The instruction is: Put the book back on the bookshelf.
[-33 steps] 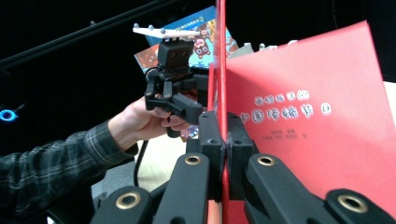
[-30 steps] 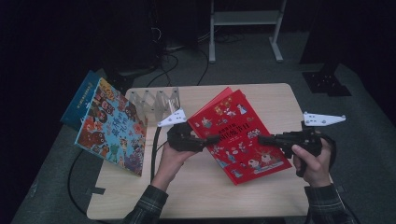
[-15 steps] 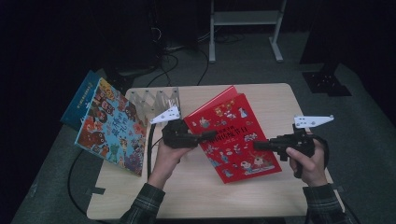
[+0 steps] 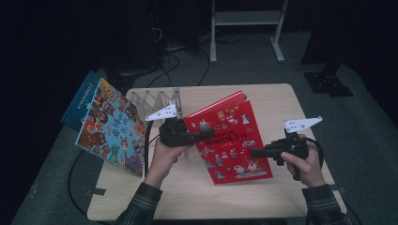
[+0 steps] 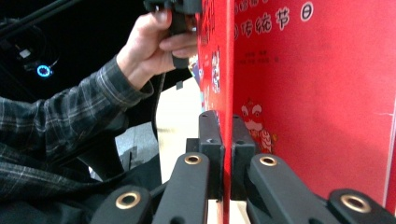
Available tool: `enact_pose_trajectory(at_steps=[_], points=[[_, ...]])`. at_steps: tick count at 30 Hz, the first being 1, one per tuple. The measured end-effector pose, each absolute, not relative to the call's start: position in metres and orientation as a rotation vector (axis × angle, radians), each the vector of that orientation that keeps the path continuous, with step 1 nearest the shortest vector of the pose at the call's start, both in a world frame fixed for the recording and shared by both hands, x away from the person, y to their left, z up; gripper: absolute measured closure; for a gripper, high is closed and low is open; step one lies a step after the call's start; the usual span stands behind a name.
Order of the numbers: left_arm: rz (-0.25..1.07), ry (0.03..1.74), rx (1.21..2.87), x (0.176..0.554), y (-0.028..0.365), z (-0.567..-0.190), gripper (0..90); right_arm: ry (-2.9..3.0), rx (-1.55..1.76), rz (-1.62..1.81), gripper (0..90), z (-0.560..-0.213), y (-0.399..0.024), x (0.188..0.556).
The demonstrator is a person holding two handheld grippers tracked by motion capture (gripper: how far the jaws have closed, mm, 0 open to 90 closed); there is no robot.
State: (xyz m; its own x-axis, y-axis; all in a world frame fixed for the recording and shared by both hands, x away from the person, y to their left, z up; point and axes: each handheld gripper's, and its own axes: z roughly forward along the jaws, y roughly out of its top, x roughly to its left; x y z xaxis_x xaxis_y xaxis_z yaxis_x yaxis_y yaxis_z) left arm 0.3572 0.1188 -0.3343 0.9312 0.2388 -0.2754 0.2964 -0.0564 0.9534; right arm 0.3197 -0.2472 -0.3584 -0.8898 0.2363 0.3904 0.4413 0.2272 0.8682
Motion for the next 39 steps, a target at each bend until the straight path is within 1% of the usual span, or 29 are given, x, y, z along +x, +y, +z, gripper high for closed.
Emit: enact_pose_trajectory(at_steps=[7,18,23,31,34,39], points=[[-0.084,0.376,1.638,0.355,0.119,-0.332,63.1,-2.340,-0.633,-1.660,85.2,-0.370,-0.241,0.323],[-0.102,0.315,1.662,0.350,0.118,-0.325,73.4,-2.345,-0.615,-1.619,81.8,-0.379,-0.238,0.326],[-0.117,0.290,1.668,0.346,0.117,-0.323,78.1,-2.359,-0.604,-1.603,78.3,-0.382,-0.236,0.327],[-0.103,0.284,1.677,0.342,0.119,-0.320,79.1,-2.384,-0.556,-1.604,77.0,-0.387,-0.232,0.329],[-0.095,0.286,1.674,0.341,0.121,-0.321,79.1,-2.376,-0.532,-1.618,71.6,-0.387,-0.231,0.328],[-0.089,0.290,1.669,0.340,0.123,-0.324,79.1,-2.379,-0.487,-1.629,65.7,-0.389,-0.229,0.328]])
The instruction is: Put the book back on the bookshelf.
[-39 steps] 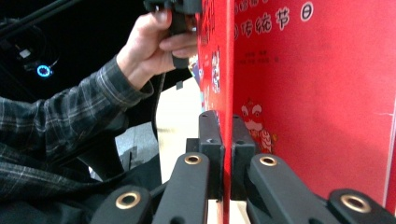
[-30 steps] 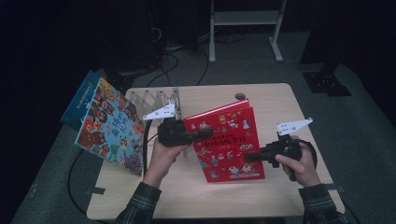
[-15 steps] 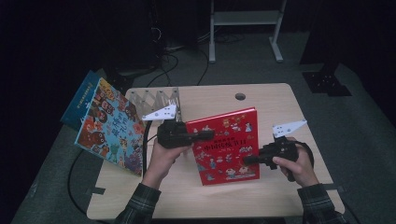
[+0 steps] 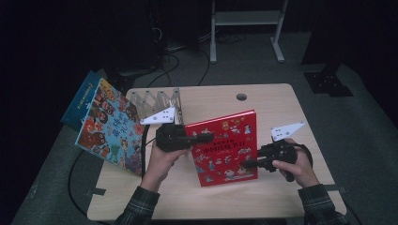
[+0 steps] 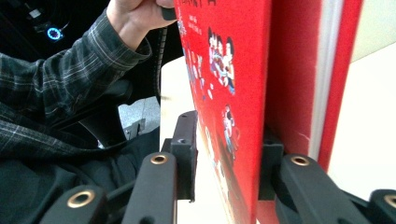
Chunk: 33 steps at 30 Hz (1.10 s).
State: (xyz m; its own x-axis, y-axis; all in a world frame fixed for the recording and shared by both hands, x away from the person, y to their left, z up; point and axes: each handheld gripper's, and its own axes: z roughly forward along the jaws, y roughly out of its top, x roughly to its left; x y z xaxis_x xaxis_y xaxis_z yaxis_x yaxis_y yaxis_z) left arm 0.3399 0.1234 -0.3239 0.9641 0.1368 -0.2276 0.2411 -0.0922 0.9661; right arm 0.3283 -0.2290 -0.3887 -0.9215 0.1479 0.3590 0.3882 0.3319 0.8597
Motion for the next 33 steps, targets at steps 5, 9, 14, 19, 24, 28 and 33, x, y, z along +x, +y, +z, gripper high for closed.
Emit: enact_pose_trajectory(at_steps=[5,9,14,19,24,28,33], points=[[-0.088,0.289,1.667,0.338,0.124,-0.324,79.1,-2.368,-0.478,-1.632,64.1,-0.389,-0.230,0.328],[-0.081,0.287,1.669,0.337,0.124,-0.323,79.1,-2.367,-0.475,-1.635,64.0,-0.389,-0.231,0.328],[-0.067,0.298,1.671,0.337,0.127,-0.321,79.3,-2.366,-0.519,-1.651,63.0,-0.391,-0.240,0.329],[-0.054,0.306,1.677,0.337,0.126,-0.322,79.4,-2.388,-0.536,-1.637,62.5,-0.394,-0.242,0.329],[-0.035,0.329,1.659,0.337,0.132,-0.321,79.6,-2.419,-0.599,-1.654,59.0,-0.393,-0.253,0.329],[-0.016,0.347,1.674,0.337,0.134,-0.322,79.6,-2.448,-0.641,-1.662,55.6,-0.395,-0.258,0.330],[-0.005,0.378,1.670,0.337,0.137,-0.322,79.6,-2.505,-0.747,-1.681,44.2,-0.401,-0.264,0.331]])
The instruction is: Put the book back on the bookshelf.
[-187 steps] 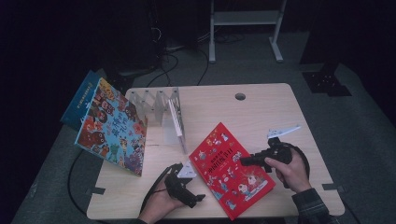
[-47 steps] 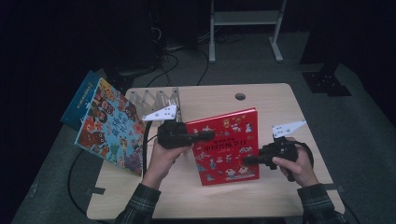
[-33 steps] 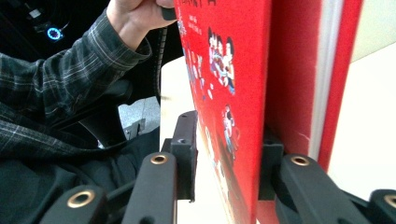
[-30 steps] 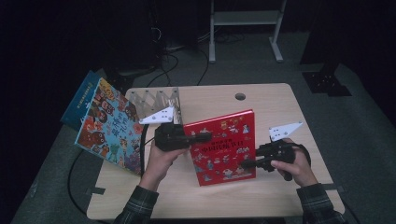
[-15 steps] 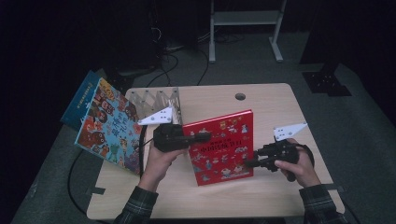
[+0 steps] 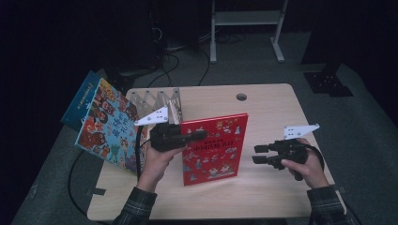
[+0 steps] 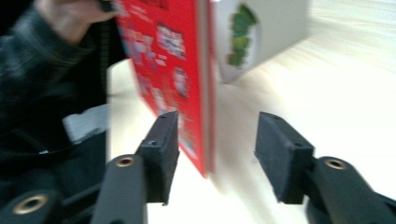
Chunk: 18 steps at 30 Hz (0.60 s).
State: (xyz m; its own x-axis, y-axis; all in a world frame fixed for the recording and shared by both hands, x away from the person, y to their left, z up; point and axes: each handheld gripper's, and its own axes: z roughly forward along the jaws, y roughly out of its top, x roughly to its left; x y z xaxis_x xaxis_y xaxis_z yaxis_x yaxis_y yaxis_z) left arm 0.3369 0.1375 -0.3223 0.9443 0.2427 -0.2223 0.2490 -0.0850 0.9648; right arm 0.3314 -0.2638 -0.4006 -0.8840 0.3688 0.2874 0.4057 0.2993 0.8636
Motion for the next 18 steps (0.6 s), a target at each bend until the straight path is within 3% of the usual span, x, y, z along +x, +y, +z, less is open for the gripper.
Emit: enact_pose_trajectory(at_steps=[11,18], points=[[0.044,0.438,1.706,0.332,0.143,-0.320,79.5,-2.726,-1.026,-1.582,26.8,-0.427,-0.276,0.336],[0.057,0.461,1.712,0.329,0.148,-0.317,79.5,-2.771,-1.220,-1.455,24.1,-0.450,-0.286,0.343]])
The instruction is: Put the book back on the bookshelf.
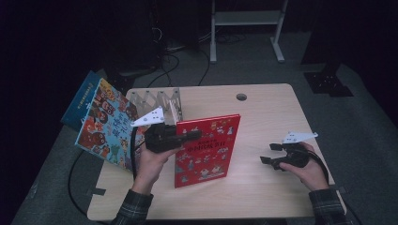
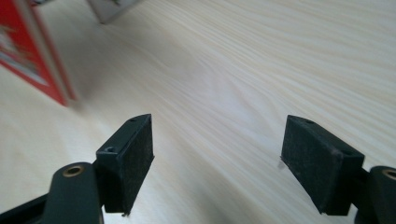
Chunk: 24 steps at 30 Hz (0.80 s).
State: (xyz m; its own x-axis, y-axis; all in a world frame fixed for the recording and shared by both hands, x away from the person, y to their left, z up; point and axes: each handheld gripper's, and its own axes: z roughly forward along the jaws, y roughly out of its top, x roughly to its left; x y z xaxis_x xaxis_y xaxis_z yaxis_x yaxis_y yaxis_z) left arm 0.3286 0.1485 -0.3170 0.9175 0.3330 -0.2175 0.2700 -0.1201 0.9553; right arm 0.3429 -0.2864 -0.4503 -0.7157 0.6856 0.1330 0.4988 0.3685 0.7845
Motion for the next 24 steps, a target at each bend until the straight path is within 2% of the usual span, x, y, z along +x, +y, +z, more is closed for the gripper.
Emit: enact_pose_trajectory(at_steps=[7,15,24], points=[[0.087,0.479,1.710,0.324,0.159,-0.314,79.5,2.356,1.209,1.059,23.5,-0.469,-0.289,0.350],[0.125,0.524,1.701,0.318,0.174,-0.310,79.4,2.355,1.234,1.007,22.8,-0.478,-0.289,0.354],[0.183,0.577,1.687,0.312,0.194,-0.303,79.4,2.344,1.198,0.970,16.9,-0.482,-0.284,0.352]])
